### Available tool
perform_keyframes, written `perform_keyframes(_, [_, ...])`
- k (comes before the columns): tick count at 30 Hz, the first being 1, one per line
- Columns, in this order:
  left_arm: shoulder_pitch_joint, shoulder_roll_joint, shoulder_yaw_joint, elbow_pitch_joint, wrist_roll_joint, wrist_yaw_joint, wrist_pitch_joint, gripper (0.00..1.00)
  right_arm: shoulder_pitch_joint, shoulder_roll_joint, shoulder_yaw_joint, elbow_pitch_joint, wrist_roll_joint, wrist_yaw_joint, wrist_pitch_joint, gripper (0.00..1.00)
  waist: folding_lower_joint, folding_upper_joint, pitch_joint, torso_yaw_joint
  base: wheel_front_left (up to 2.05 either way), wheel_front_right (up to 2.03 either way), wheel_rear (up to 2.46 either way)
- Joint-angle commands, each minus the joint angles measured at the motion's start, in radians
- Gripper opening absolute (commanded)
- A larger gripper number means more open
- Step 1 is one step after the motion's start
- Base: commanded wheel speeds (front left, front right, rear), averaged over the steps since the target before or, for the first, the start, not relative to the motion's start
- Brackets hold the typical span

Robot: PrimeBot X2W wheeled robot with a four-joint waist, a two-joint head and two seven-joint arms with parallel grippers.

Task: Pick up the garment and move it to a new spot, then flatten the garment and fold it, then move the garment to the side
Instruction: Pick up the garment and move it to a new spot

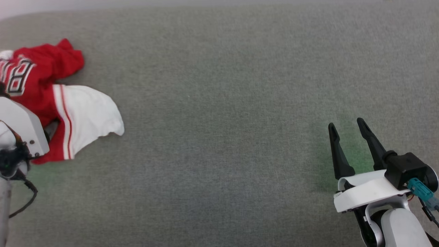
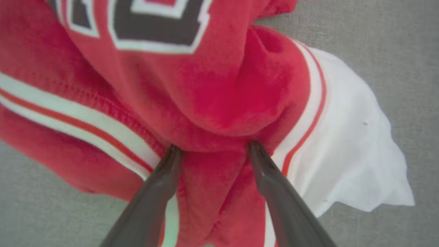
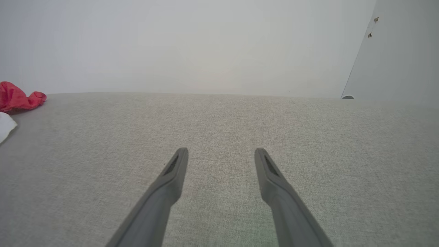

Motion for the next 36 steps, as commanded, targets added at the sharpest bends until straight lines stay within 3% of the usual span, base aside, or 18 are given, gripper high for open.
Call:
perform_keyframes(1, [-0.02, 0.002, -0.004, 0.023, 0.0, 0.01, 0.018, 1.0, -0.015, -0.002, 0.001, -0.006, 0.0, 0.0, 0.001, 1.0, 0.0, 0.0, 0.031, -0.021, 0.0, 0.0, 0.0])
perform_keyframes(12, [-0.062, -0.025, -0.026, 0.152, -0.011, 0.038, 0.088, 1.0, -0.027, 0.003, 0.014, -0.006, 0.005, 0.0, 0.011, 1.0, 0.0, 0.0, 0.044, -0.022, 0.0, 0.0, 0.0])
perform_keyframes(13, [-0.066, -0.027, -0.027, 0.156, -0.01, 0.038, 0.086, 0.96, -0.025, 0.003, 0.012, -0.005, 0.006, 0.0, 0.011, 1.0, 0.0, 0.0, 0.041, -0.02, 0.0, 0.0, 0.0])
perform_keyframes(15, [-0.072, -0.026, -0.032, 0.16, -0.006, 0.035, 0.08, 0.45, -0.017, 0.003, 0.007, 0.001, 0.007, 0.0, 0.01, 1.0, 0.0, 0.0, 0.029, -0.013, 0.0, 0.0, 0.0])
perform_keyframes(16, [-0.079, -0.023, -0.032, 0.158, -0.001, 0.037, 0.073, 0.27, -0.012, 0.003, 0.005, 0.003, 0.007, 0.0, 0.01, 1.0, 0.0, 0.0, 0.022, -0.008, 0.0, 0.0, 0.0])
perform_keyframes(17, [-0.084, -0.019, -0.034, 0.154, 0.003, 0.037, 0.067, 0.0, -0.008, 0.004, 0.004, 0.005, 0.007, 0.0, 0.01, 1.0, 0.0, 0.0, 0.014, -0.004, 0.0, 0.0, 0.0])
perform_keyframes(36, [-0.189, 0.032, -0.086, -0.037, 0.057, 0.009, -0.056, 0.0, 0.098, 0.018, 0.008, 0.063, 0.03, 0.0, 0.007, 1.0, 0.0, 0.0, -0.24, 0.083, 0.0, 0.0, 0.0])
